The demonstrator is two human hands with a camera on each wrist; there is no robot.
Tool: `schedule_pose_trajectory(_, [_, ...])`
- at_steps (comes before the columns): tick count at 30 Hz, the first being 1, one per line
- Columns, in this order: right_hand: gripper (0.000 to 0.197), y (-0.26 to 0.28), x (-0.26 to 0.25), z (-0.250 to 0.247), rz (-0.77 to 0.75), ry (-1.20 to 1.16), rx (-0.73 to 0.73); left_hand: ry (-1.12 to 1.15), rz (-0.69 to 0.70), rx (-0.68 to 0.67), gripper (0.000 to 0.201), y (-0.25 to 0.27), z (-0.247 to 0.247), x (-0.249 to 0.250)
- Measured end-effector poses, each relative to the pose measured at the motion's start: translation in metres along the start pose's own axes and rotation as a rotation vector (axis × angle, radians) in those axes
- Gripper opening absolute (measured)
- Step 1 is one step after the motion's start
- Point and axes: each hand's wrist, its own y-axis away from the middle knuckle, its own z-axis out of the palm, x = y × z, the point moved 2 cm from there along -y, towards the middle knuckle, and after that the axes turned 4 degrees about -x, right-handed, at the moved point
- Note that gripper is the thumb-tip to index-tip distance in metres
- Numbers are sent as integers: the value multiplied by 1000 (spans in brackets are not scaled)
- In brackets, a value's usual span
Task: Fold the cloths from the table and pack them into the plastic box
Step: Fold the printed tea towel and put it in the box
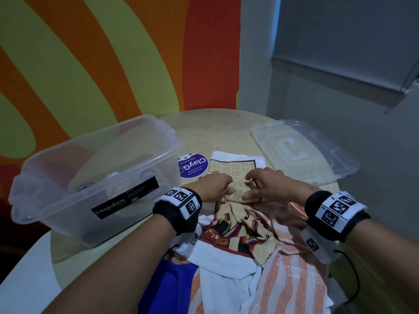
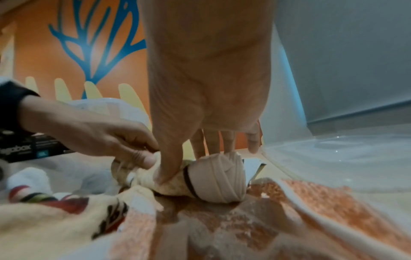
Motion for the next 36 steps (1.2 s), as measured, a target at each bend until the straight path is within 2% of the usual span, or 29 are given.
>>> schedule_pose_trajectory(2, [64, -1, -2, 2, -20, 54, -6, 40, 34, 44, 16, 4, -2, 1])
schedule_pose_trajectory(6, [47, -1, -7, -11, -85, 97, 118, 41, 96, 208, 11, 16, -17, 8])
schedule_pose_trajectory(7, [47, 1, -7, -18, -103, 108, 159, 28, 105, 216, 18, 20, -24, 11])
schedule_pose_trajectory(9, [47, 6, -6, -32, -151, 132, 245, -24, 130, 220, 31, 27, -40, 16])
schedule_pose_trajectory(13, [36, 23, -13, -57, -230, 235, 401, -197, 152, 292, 17, 48, -69, 27])
schedule_pose_trajectory(17, [21, 66, -31, -56, -276, 323, 505, -351, 153, 337, 26, 88, -68, 53])
schedule_pose_trajectory(21, [27, 122, -42, -9, -380, 355, 430, -421, 180, 236, 26, 129, -19, 74])
schedule_pose_trajectory(24, [14, 144, -37, 33, -402, 343, 360, -380, 213, 176, 17, 149, 21, 77])
schedule_pose_trajectory(26, [8, 148, -31, 51, -356, 246, 249, -234, 231, 121, 8, 150, 37, 73])
schedule_pose_trajectory(27, [10, 147, -27, 54, -336, 162, 191, -133, 229, 85, 11, 149, 42, 69])
schedule_pose_trajectory(29, [22, 141, -18, 55, -274, -38, 68, 36, 223, 38, 16, 142, 43, 60])
schedule_pose_trajectory(32, [37, 130, -7, 44, -148, -211, -43, 198, 154, -1, 17, 132, 42, 45])
schedule_pose_trajectory(36, [27, 114, -3, 36, -50, -399, -155, 380, 56, 16, 22, 123, 51, 26])
